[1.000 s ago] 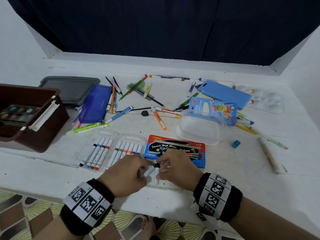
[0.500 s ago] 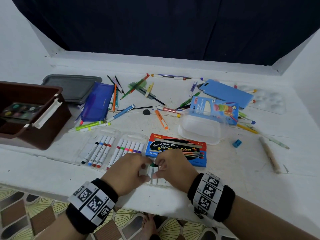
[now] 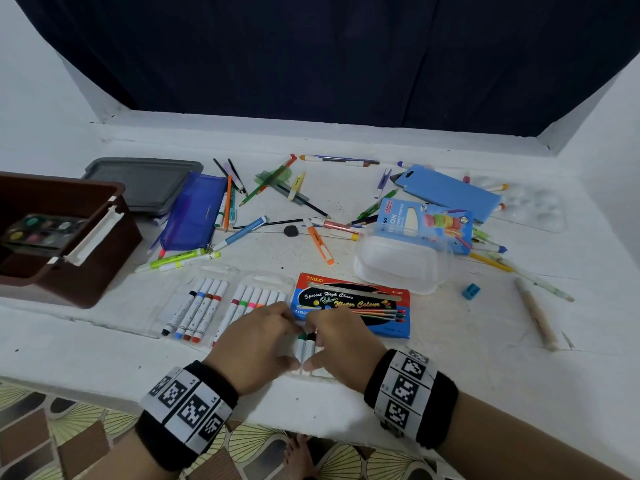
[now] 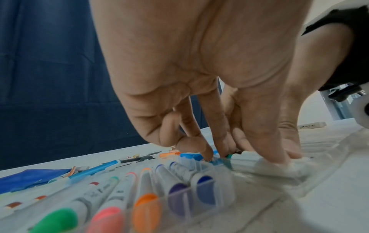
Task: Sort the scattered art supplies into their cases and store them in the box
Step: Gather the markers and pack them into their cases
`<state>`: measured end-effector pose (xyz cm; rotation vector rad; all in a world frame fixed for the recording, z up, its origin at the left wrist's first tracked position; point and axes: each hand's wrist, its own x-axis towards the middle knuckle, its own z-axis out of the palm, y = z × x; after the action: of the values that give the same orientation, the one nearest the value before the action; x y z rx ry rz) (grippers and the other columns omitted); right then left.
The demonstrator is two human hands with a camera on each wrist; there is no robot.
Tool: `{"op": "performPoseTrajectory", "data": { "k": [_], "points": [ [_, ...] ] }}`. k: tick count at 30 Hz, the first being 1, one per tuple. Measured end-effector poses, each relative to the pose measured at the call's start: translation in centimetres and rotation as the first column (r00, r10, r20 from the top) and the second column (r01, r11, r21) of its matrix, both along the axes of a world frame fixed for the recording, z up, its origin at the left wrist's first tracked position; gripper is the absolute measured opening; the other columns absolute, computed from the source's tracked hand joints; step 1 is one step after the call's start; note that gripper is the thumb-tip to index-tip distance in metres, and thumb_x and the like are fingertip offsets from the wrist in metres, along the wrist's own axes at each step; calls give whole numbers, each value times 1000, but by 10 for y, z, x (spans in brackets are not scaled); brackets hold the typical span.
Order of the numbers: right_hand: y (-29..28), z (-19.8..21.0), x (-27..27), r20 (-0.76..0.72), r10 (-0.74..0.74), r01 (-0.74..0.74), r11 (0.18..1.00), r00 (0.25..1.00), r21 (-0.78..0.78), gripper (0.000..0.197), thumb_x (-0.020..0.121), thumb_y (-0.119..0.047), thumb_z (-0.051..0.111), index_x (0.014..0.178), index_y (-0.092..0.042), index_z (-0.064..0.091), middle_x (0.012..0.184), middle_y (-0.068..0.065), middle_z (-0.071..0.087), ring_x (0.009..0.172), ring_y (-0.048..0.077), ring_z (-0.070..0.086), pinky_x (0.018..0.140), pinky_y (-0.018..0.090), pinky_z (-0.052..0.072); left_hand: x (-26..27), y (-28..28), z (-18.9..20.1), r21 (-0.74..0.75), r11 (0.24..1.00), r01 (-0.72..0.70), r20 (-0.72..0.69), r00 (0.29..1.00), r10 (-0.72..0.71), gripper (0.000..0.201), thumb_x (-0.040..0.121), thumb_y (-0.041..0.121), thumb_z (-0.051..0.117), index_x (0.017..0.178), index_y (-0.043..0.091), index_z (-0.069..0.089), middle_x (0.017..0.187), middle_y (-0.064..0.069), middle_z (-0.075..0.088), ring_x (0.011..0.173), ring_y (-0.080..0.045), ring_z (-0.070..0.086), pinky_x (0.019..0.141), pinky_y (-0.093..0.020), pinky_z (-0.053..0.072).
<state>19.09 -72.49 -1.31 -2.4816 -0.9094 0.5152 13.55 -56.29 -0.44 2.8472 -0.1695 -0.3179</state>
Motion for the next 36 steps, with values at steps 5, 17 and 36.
{"op": "performPoseTrajectory", "data": {
  "k": [5, 17, 36],
  "points": [
    [4, 1, 1, 86, 37, -30, 996, 996, -83, 46, 71, -38, 84, 100, -10, 63, 99, 8, 67, 93, 26, 60, 74, 34, 43, 1, 0, 0, 28, 1000, 0, -5, 1000, 0, 50, 80, 42, 75, 128, 39, 63, 126, 16, 53, 117, -10, 49, 93, -26, 41],
    [-68, 20, 13, 176, -246, 175, 923, 953, 343, 9, 90, -29, 64, 86, -23, 68, 77, -9, 62, 71, 9, 56, 68, 30, 50, -7, -10, -8, -78, 995, 68, 71, 995, -63, 47, 84, 21, 68, 129, 34, 63, 131, 17, 54, 121, -8, 50, 100, -16, 37],
    [-236, 1, 182, 377, -491, 582, 793, 785, -179, 30, 98, -24, 48, 126, -18, 59, 125, 11, 55, 119, 32, 48, 96, 47, 46, 19, -47, -17, -170, 966, 194, 142, 975, -171, 50, 90, 71, 37, 111, 40, 70, 90, 25, 62, 80, 7, 55, 69, -18, 49]
  ]
}}
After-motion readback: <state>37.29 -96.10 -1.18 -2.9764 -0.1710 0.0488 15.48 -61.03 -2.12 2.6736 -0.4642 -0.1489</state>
